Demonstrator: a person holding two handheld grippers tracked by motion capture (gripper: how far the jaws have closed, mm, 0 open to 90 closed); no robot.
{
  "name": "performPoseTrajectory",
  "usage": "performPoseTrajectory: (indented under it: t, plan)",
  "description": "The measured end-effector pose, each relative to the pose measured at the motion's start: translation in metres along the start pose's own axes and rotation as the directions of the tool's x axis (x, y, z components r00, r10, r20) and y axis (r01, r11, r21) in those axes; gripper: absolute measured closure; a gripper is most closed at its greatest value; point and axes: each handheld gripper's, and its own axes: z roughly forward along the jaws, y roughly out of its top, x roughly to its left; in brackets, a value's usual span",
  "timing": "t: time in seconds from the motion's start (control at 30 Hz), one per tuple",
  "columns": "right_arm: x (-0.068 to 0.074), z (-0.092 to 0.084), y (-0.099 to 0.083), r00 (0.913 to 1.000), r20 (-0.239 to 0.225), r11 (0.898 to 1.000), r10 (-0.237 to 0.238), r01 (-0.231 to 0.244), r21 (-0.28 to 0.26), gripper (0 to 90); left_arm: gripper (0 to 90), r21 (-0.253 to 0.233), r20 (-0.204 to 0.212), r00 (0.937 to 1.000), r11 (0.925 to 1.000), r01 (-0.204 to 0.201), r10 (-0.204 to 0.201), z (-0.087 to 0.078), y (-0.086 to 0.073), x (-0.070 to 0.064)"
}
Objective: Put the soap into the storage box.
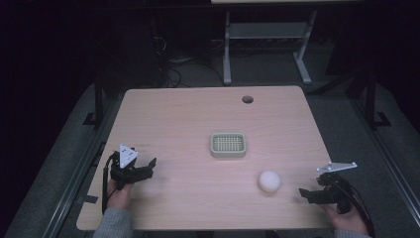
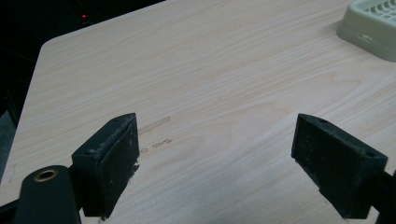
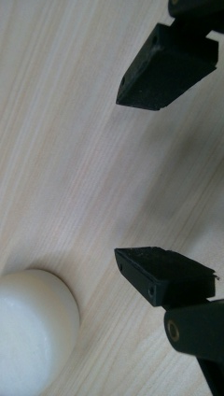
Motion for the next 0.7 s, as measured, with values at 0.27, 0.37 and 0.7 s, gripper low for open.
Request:
performPoseTrajectory:
  t: [0.27,0.37,0.7]
  plan:
    - [0.006,0.001,0.004,0.9998,0.01,1.0,-0.018,0.018,0.014,21.2,14.9,0.004,-0.001,1.0,1.0,-0.008,0.008,0.0,0.0,0.0]
    - [0.007,0.001,0.006,0.9997,-0.001,1.0,-0.023,0.023,0.018,21.4,14.8,-0.003,-0.004,0.9999,0.9999,-0.011,0.011,-0.001,0.0,0.0]
    - [0.014,-0.001,0.019,0.9974,-0.041,0.998,-0.058,0.06,0.032,22.0,14.9,-0.005,-0.007,1.0,1.0,-0.004,0.004,-0.002,-0.001,0.001]
